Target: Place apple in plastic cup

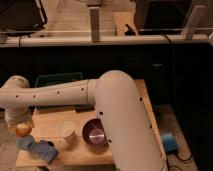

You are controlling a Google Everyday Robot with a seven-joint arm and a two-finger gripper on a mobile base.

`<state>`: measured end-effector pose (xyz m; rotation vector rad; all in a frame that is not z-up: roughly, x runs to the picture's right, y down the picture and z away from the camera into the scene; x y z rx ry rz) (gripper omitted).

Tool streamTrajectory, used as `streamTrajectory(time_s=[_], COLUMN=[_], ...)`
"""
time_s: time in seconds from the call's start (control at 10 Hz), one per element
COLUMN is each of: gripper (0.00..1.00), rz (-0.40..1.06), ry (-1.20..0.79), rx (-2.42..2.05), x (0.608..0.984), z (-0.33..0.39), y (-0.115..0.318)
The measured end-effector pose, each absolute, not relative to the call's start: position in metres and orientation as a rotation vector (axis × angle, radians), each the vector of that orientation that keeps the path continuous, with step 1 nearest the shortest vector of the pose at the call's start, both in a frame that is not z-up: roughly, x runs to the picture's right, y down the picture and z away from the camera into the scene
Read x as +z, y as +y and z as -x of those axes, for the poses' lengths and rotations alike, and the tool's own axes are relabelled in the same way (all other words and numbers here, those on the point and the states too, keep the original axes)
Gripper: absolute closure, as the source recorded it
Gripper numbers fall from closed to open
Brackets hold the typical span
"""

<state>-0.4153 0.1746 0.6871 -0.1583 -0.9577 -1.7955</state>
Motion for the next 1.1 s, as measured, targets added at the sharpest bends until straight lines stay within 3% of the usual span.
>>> streamTrajectory(time_s=[0.6,1.1], gripper=[0.99,0.49], rz=[0.152,0.232], ry=[-1.072,-1.111], rx=[-1.848,-1.920], x=[0.676,0.671], z=[0.423,0.425], y=[0.180,0.187])
